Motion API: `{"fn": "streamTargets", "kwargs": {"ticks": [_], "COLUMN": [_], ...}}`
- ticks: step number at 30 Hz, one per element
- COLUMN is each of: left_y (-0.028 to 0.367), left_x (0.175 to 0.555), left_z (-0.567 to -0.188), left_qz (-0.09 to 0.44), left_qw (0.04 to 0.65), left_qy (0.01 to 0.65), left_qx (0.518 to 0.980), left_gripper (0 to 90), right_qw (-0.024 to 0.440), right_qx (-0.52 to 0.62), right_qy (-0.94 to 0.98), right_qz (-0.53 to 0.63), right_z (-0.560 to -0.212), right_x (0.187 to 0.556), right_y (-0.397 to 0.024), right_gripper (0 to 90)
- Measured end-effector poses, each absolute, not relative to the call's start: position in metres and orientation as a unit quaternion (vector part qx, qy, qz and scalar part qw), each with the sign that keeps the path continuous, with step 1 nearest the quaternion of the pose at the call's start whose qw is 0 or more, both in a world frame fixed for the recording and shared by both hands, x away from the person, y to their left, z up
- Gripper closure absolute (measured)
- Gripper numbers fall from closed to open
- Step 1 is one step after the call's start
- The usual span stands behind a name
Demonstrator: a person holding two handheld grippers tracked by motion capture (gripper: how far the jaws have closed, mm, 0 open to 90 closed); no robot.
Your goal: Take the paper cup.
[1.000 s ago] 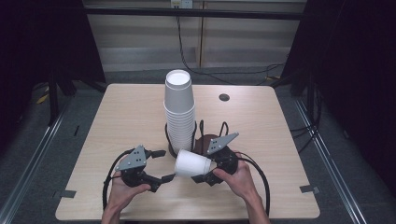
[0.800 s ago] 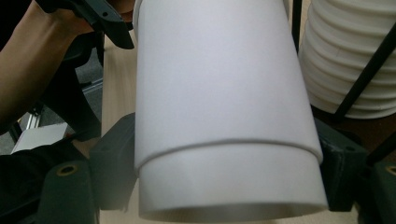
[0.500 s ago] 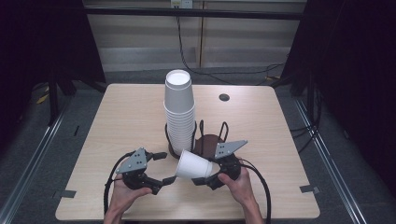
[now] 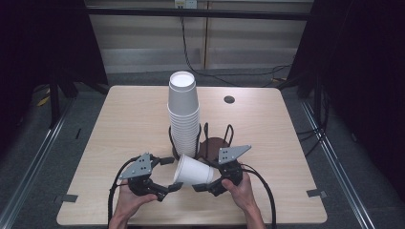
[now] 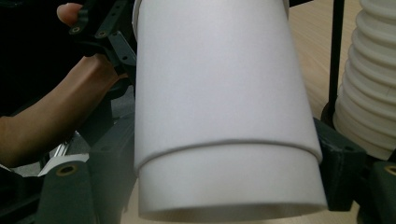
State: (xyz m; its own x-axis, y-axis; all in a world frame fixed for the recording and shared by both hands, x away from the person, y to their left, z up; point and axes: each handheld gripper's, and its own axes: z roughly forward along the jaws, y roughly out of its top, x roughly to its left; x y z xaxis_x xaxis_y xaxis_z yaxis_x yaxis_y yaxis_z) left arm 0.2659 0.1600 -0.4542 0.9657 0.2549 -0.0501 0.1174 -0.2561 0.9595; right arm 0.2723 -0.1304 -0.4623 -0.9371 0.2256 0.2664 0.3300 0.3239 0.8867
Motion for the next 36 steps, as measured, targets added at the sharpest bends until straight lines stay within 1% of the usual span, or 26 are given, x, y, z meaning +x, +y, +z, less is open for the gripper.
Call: {"fn": "streamTargets", "kwargs": {"ticks": [2, 3, 4, 5, 10, 15, 18, 20, 23, 27, 32, 36], "left_y": [0.159, 0.159, 0.157, 0.156, 0.153, 0.148, 0.145, 0.144, 0.145, 0.144, 0.142, 0.141], "left_x": [0.267, 0.268, 0.269, 0.270, 0.273, 0.274, 0.275, 0.274, 0.275, 0.274, 0.276, 0.276], "left_z": [-0.455, -0.455, -0.456, -0.456, -0.458, -0.459, -0.458, -0.458, -0.458, -0.459, -0.459, -0.458], "left_qz": [0.054, 0.055, 0.055, 0.051, 0.036, 0.026, 0.019, 0.017, 0.011, 0.010, -0.010, -0.011], "left_qw": [0.602, 0.601, 0.601, 0.601, 0.610, 0.605, 0.604, 0.607, 0.608, 0.615, 0.620, 0.619], "left_qy": [0.119, 0.120, 0.121, 0.120, 0.116, 0.109, 0.106, 0.105, 0.105, 0.106, 0.098, 0.099], "left_qx": [0.788, 0.788, 0.788, 0.788, 0.783, 0.788, 0.789, 0.788, 0.787, 0.781, 0.778, 0.779], "left_gripper": [13.1, 10.9, 6.5, 4.7, 0.9, 2.1, 1.3, 3.3, 3.7, 3.6, 3.6, 3.7], "right_qw": [0.046, 0.047, 0.049, 0.048, 0.050, 0.047, 0.050, 0.048, 0.049, 0.052, 0.052, 0.054], "right_qx": [-0.169, -0.167, -0.164, -0.162, -0.152, -0.149, -0.144, -0.143, -0.142, -0.139, -0.131, -0.130], "right_qy": [-0.814, -0.814, -0.817, -0.820, -0.824, -0.827, -0.828, -0.828, -0.828, -0.828, -0.831, -0.832], "right_qz": [-0.553, -0.554, -0.550, -0.547, -0.544, -0.540, -0.539, -0.540, -0.541, -0.540, -0.538, -0.537], "right_z": [-0.462, -0.462, -0.461, -0.461, -0.459, -0.458, -0.458, -0.458, -0.457, -0.457, -0.458, -0.458], "right_x": [0.272, 0.273, 0.272, 0.272, 0.272, 0.272, 0.272, 0.272, 0.272, 0.271, 0.270, 0.270], "right_y": [-0.130, -0.131, -0.130, -0.129, -0.125, -0.123, -0.121, -0.121, -0.122, -0.122, -0.121, -0.120], "right_gripper": [22.4, 22.4, 22.4, 22.4, 22.3, 22.3, 22.3, 22.3, 22.3, 22.3, 22.2, 22.1]}}
